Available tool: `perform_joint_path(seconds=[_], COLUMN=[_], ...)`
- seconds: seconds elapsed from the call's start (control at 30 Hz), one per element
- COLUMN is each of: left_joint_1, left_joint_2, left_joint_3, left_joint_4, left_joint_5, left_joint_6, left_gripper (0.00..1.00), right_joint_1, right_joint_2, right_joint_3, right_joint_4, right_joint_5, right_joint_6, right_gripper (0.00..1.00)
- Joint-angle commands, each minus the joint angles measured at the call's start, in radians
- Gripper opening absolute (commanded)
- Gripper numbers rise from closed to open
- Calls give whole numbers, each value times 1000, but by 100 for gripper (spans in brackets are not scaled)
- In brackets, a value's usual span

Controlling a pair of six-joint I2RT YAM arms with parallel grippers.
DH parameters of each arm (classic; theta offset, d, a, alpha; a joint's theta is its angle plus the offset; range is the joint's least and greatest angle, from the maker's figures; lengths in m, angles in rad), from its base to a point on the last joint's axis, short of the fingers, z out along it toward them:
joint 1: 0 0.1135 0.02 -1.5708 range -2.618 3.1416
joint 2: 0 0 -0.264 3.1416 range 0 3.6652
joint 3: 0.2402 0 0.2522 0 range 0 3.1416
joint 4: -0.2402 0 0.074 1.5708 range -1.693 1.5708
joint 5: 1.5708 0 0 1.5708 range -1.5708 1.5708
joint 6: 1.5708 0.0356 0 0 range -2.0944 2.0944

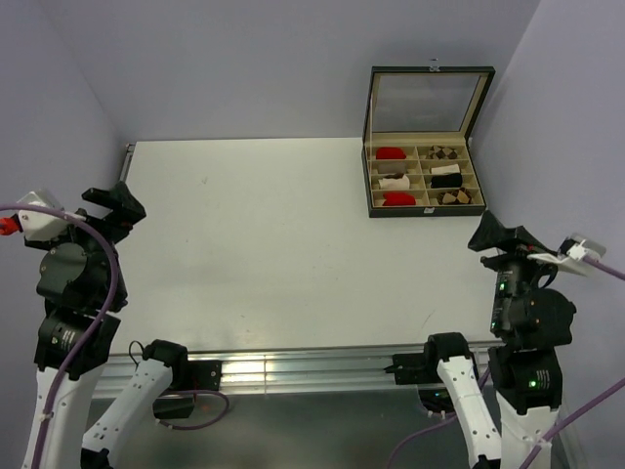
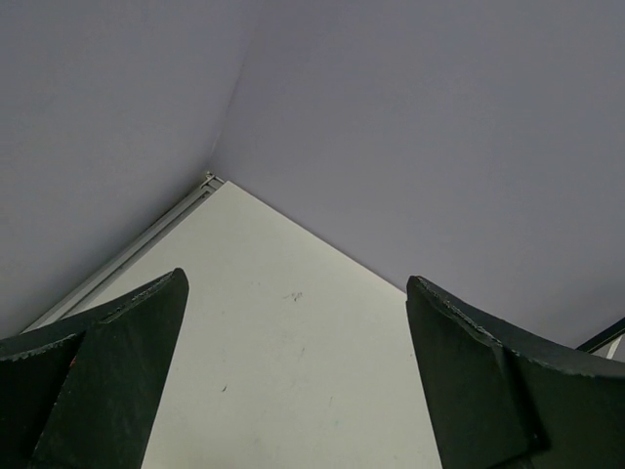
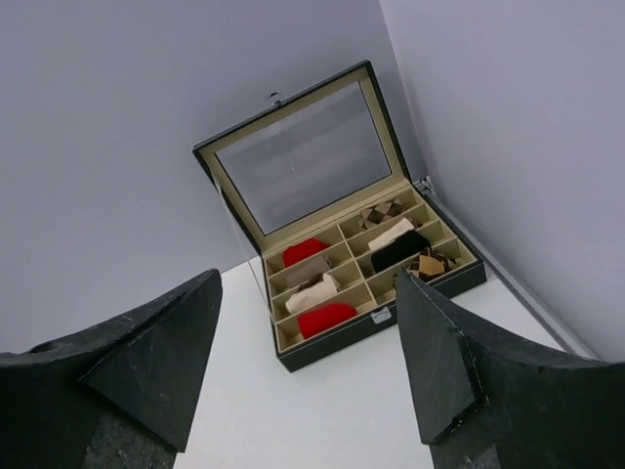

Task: Roll the socks
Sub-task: Reset both arms

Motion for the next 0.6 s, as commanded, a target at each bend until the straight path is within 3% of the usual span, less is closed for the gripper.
perform_joint_path(seconds=[0.0, 0.23, 0.57], left_joint_1=[-4, -4, -4], left_joint_2=[-26, -140, -149], left_joint_3=[2, -134, -217], left_joint_4=[-97, -82, -51], left_joint_5=[2, -32, -38], left_joint_6=[-3, -72, -127], left_gripper=[100, 99, 99], right_joint_1=[24, 40, 52], right_joint_2=[-82, -196, -207], right_joint_3=[-79, -178, -208], right_joint_4=[51, 68, 83], right_joint_5=[19, 22, 19], right_joint_6=[-61, -61, -61], right_gripper=[79, 79, 81])
